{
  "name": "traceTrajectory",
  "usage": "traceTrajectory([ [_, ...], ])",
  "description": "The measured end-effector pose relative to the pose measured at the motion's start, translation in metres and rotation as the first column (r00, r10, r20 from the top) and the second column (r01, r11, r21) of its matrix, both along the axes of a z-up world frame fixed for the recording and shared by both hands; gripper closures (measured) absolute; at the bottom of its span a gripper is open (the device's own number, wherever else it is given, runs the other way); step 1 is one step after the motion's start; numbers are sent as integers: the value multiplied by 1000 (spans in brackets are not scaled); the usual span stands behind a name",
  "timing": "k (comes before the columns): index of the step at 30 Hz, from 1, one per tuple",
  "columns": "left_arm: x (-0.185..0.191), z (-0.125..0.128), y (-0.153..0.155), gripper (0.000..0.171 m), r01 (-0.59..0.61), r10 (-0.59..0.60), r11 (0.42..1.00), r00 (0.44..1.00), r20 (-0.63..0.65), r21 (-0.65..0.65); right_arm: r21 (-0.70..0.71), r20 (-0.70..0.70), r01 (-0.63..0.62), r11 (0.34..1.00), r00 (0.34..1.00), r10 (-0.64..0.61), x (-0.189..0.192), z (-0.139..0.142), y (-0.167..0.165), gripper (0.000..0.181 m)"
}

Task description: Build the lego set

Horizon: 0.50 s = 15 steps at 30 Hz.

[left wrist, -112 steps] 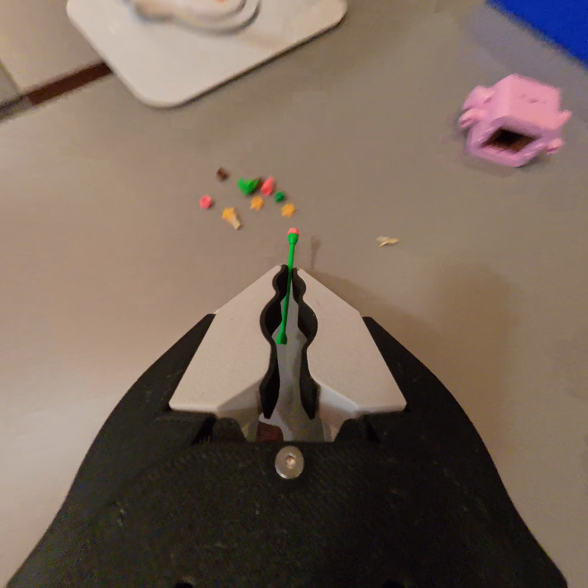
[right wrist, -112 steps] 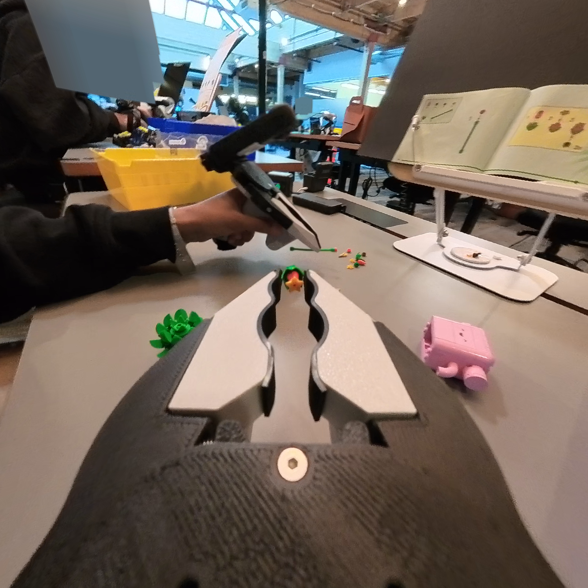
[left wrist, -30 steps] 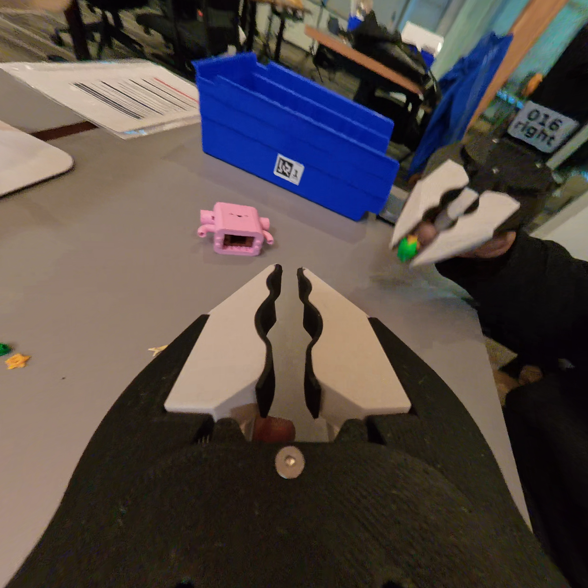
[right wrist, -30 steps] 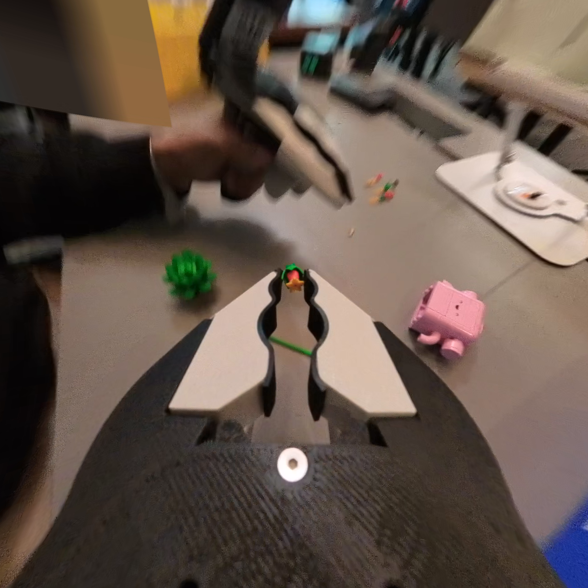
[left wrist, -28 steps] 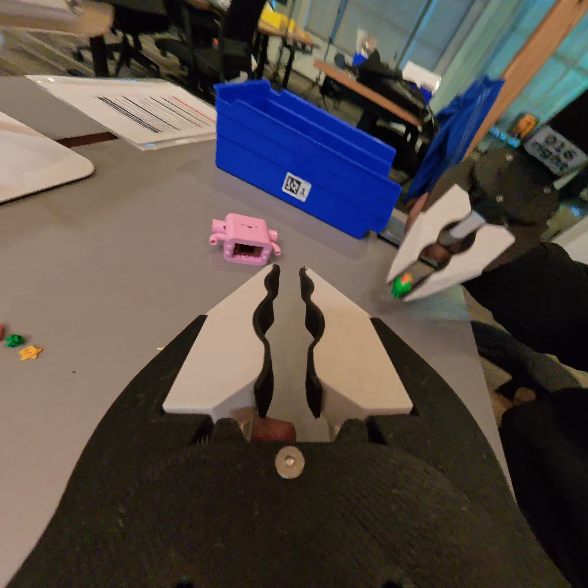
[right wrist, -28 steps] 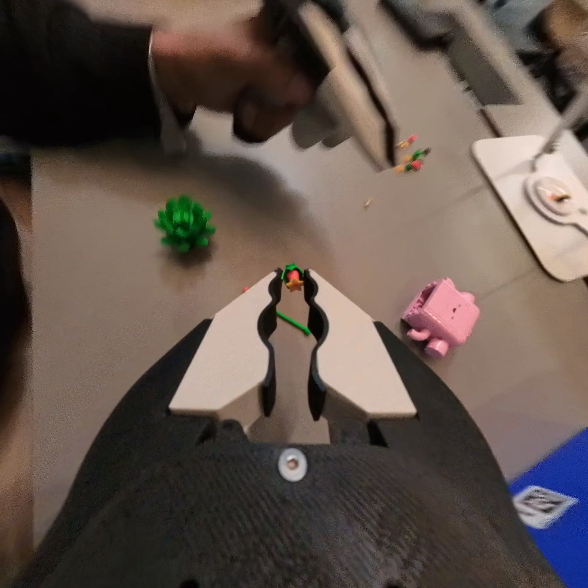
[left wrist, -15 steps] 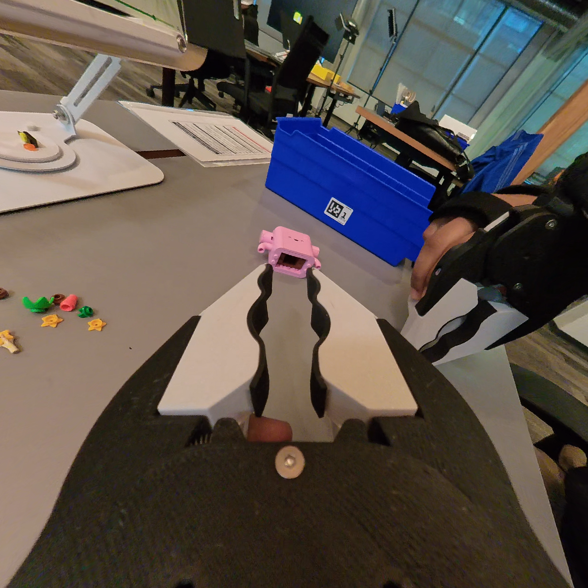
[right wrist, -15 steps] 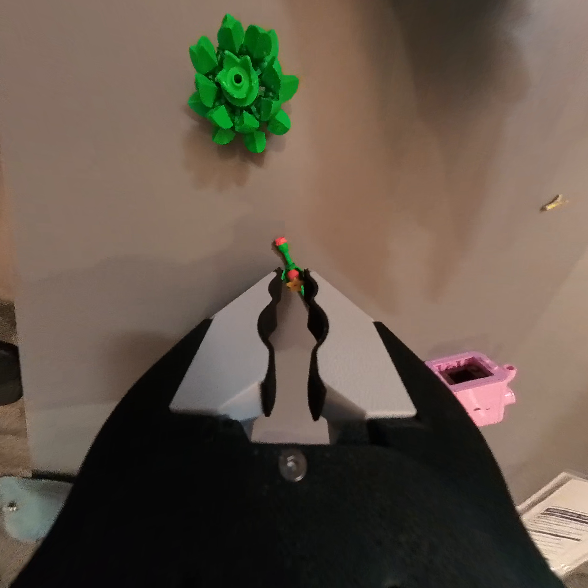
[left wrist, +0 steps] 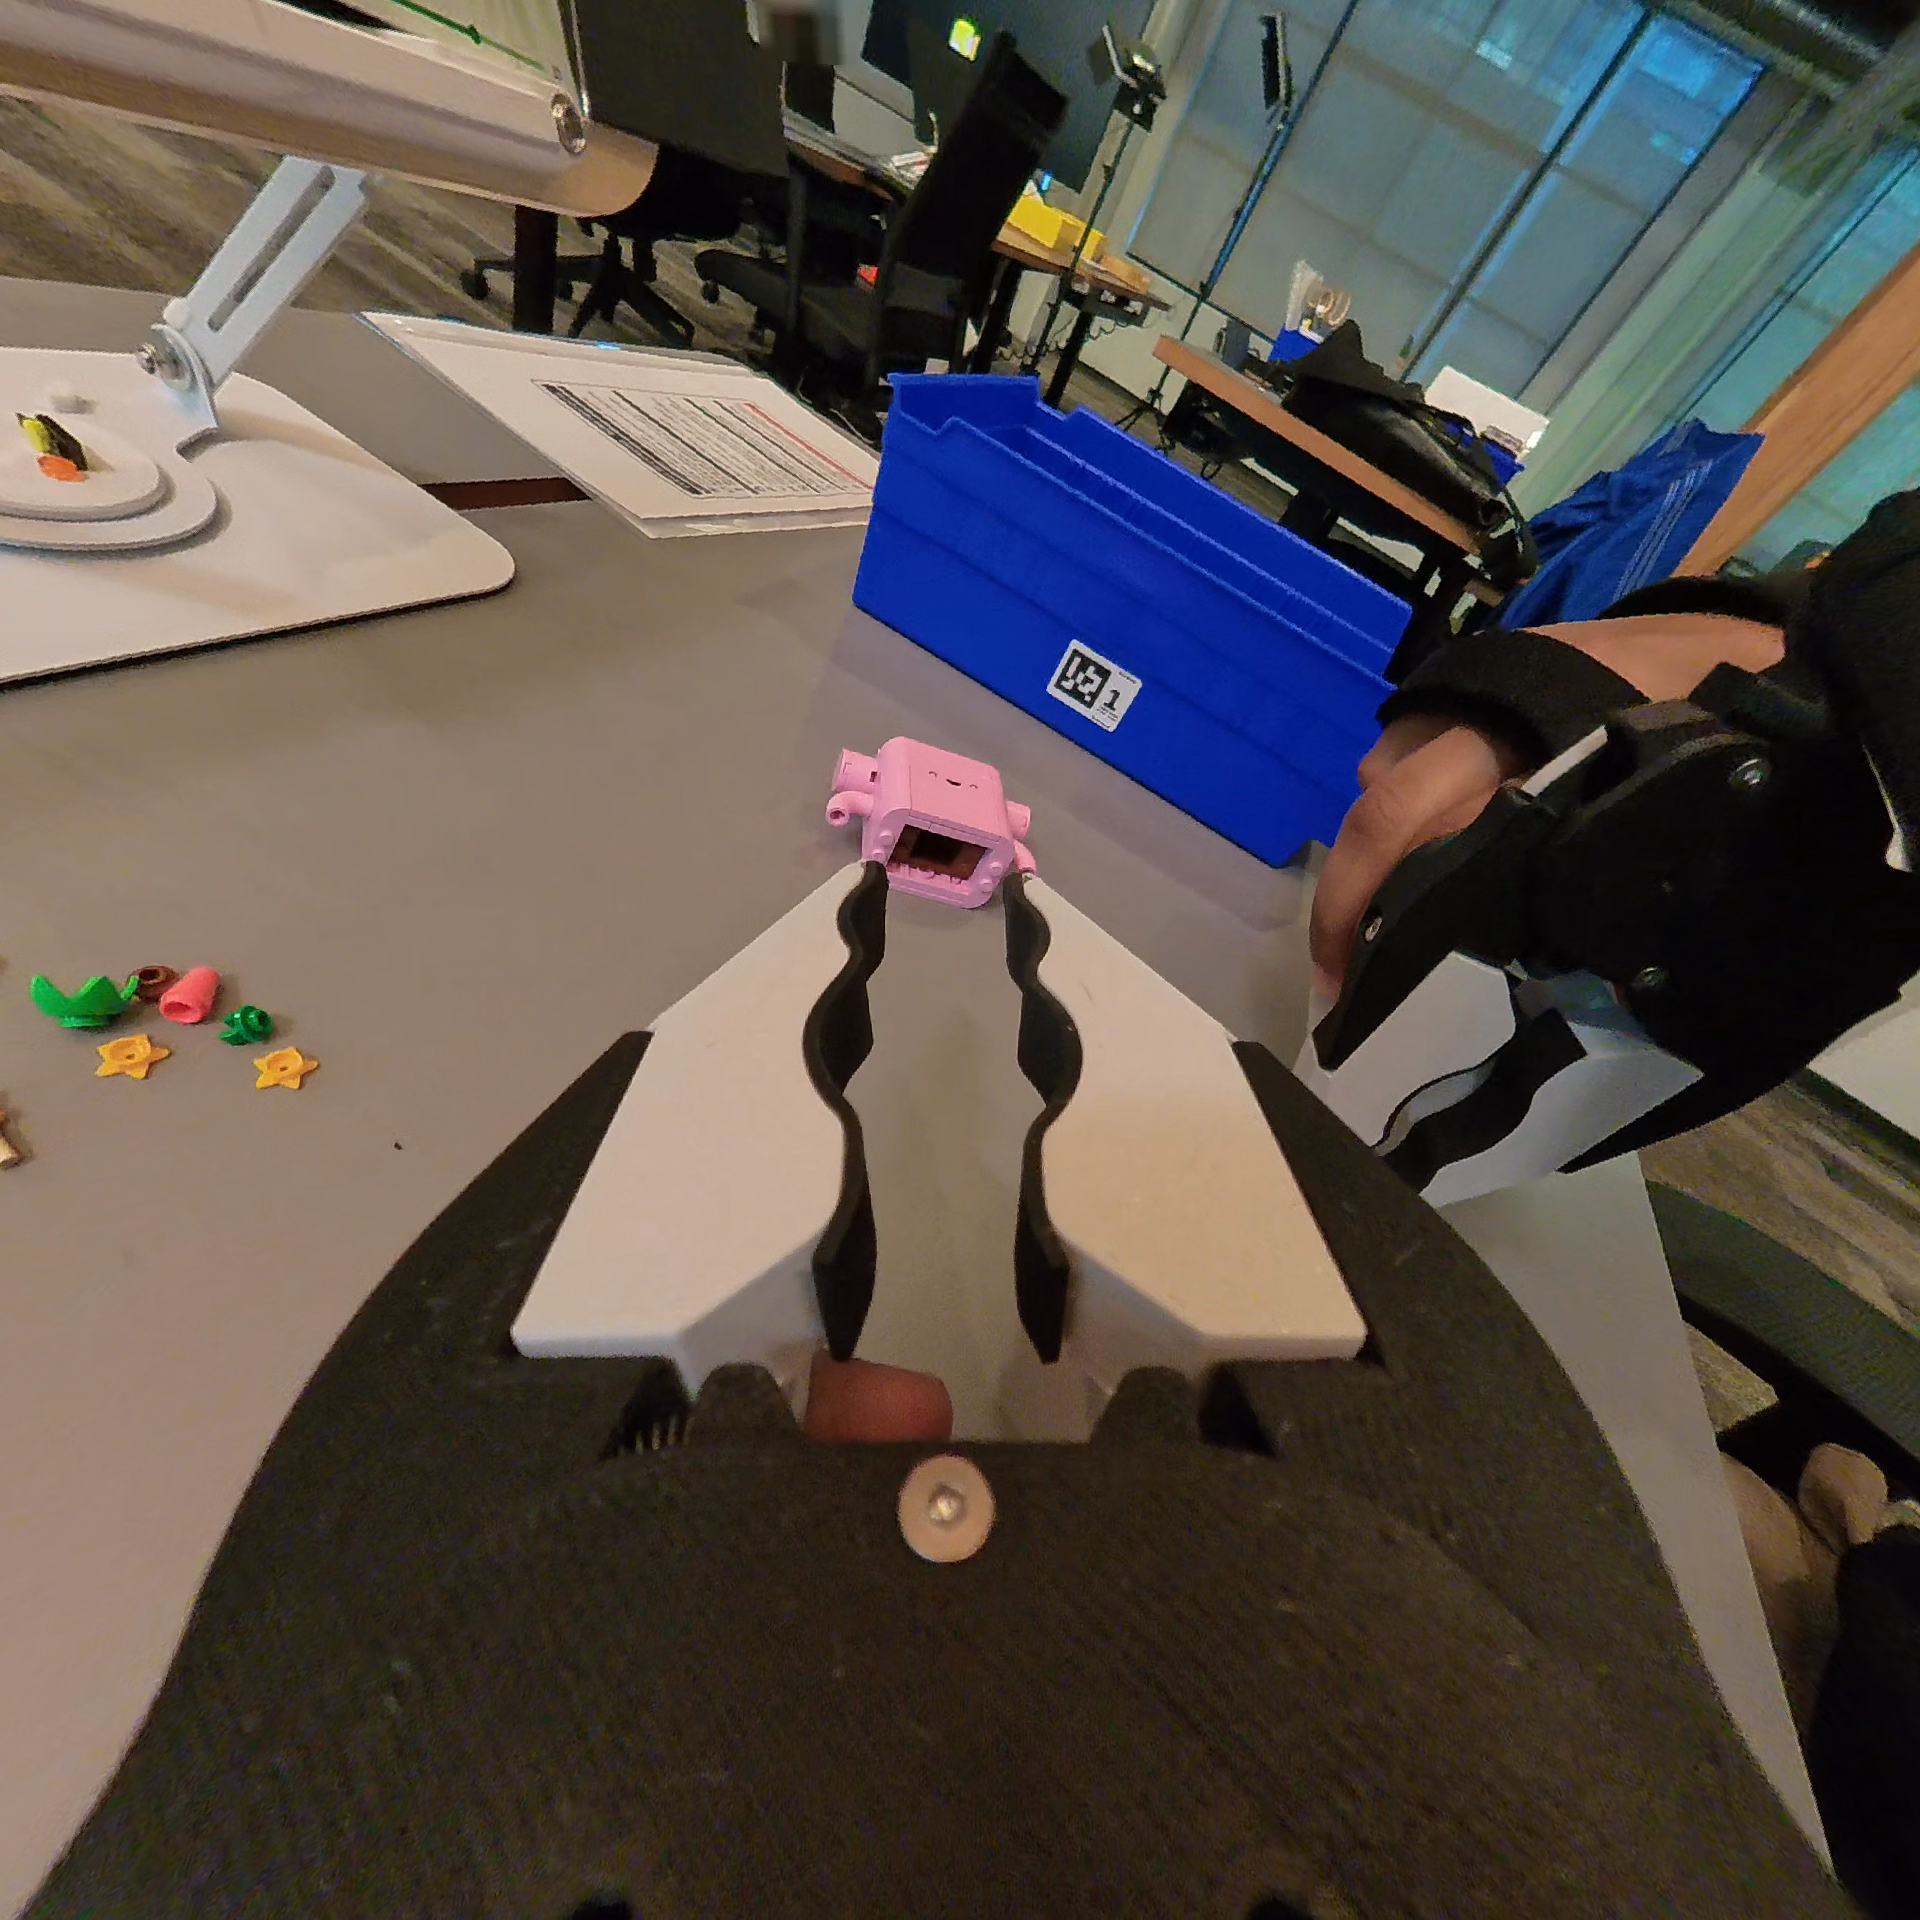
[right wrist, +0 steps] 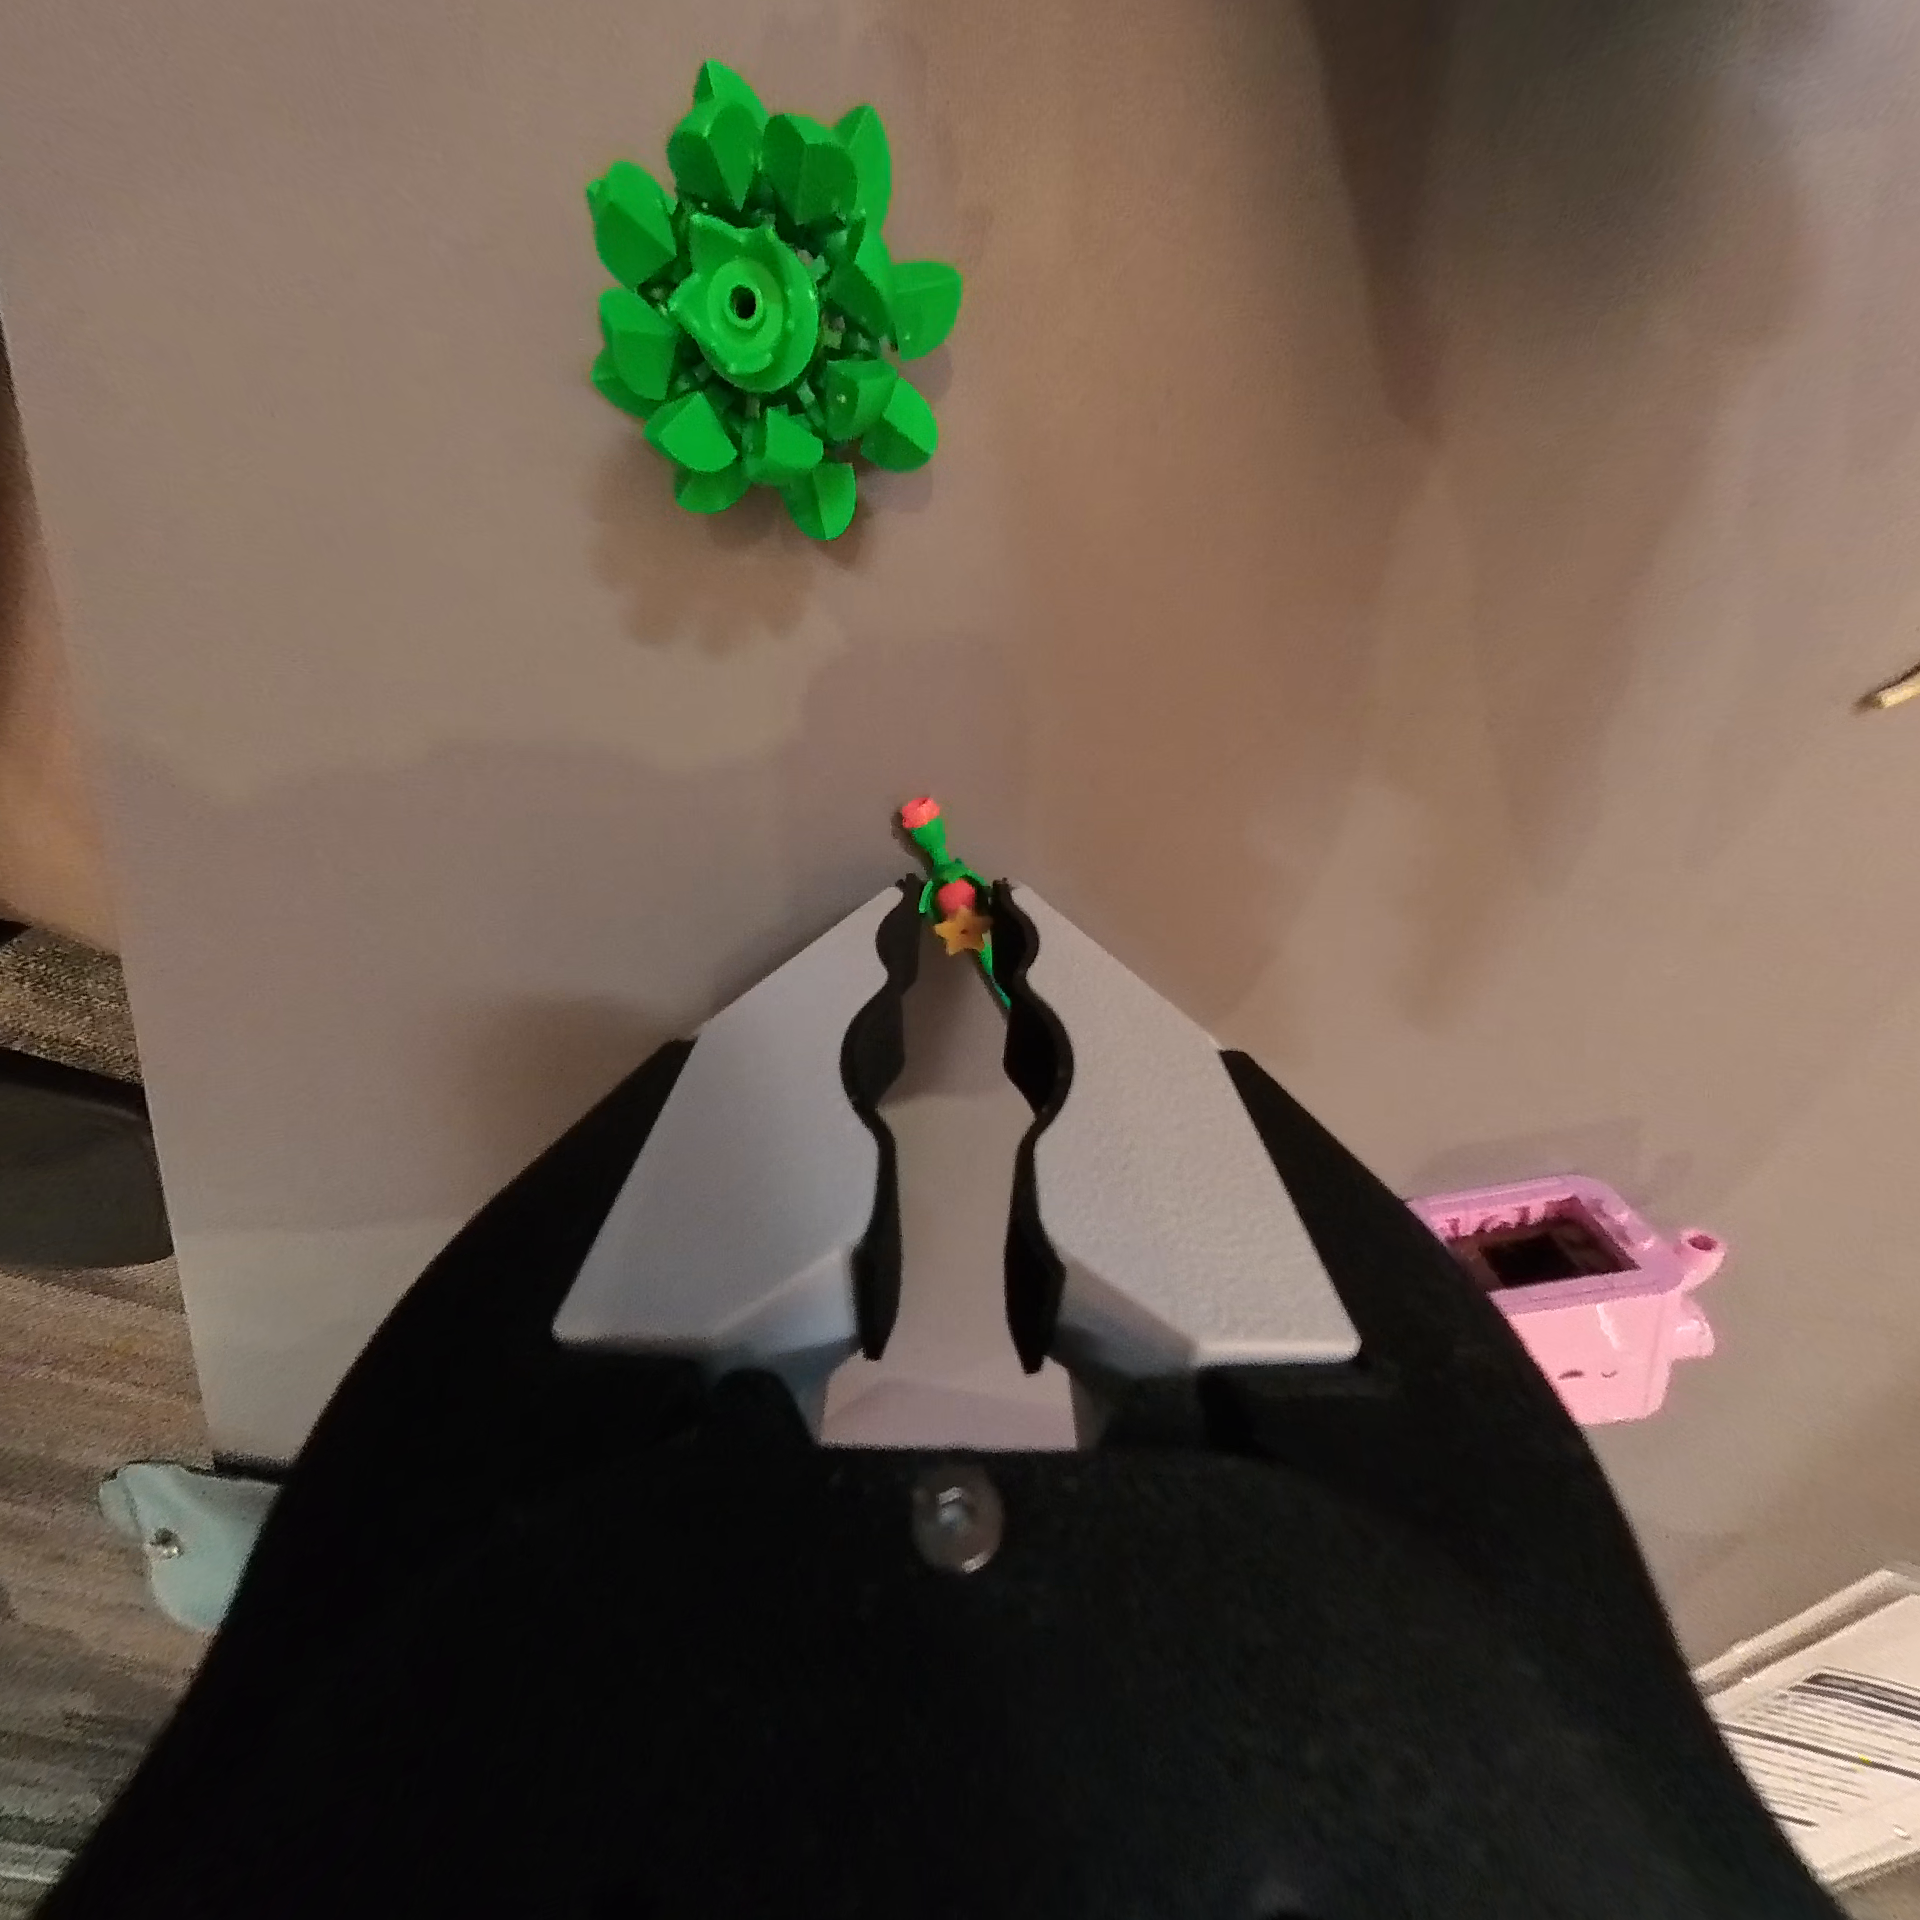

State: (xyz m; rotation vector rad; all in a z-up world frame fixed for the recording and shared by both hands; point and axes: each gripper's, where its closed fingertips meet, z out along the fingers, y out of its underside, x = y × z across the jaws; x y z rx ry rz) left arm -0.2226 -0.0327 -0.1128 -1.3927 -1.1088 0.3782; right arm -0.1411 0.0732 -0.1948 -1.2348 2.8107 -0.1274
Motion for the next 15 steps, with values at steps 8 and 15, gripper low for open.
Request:
traceTrajectory([
  [8,0,-2,1,149,11,-11,1000,1000,15,12,22,-15,4,1000,1000,-4,2,0,2,170],
  [15,0,-3,3,149,19,-19,1000,1000,19,12,26,-37,4,1000,999,-3,1,-2,2,170],
])
